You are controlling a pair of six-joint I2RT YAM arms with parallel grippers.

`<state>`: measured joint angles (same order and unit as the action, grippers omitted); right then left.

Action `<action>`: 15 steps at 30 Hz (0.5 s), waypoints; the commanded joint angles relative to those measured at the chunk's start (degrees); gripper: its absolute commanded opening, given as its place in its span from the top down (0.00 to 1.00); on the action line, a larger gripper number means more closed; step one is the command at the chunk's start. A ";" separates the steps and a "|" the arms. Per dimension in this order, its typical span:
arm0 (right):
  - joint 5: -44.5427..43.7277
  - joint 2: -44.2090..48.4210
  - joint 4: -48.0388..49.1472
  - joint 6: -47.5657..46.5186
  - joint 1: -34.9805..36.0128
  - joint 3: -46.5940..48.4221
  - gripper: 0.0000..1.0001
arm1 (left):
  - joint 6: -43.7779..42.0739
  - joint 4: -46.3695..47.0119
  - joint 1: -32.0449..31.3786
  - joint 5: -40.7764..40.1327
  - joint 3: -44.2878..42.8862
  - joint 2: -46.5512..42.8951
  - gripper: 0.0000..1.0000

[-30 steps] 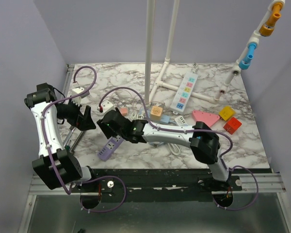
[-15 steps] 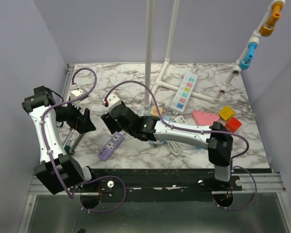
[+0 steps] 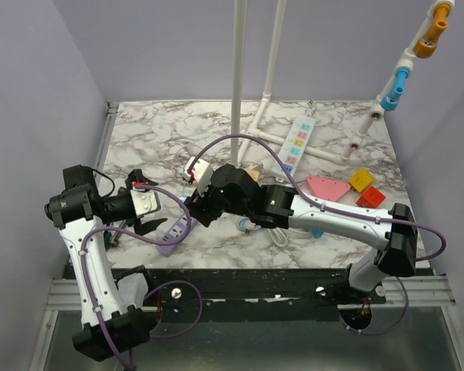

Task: Pull the plug off the socket
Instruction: Remove the plug from the socket.

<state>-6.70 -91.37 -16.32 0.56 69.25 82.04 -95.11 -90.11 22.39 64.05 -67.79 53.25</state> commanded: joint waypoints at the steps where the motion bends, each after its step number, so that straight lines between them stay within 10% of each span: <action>1: 2.90 0.41 -0.11 -6.19 0.18 0.33 0.99 | -5.04 -2.47 -2.97 6.27 -0.42 0.58 0.01; 15: 4.42 7.21 15.30 -12.59 0.43 -10.06 0.99 | 0.11 -2.51 -11.48 11.62 1.66 -0.75 0.02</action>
<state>-3.29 -86.50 -9.13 -8.97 69.32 70.74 -95.29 -89.80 13.76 71.90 -66.67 52.75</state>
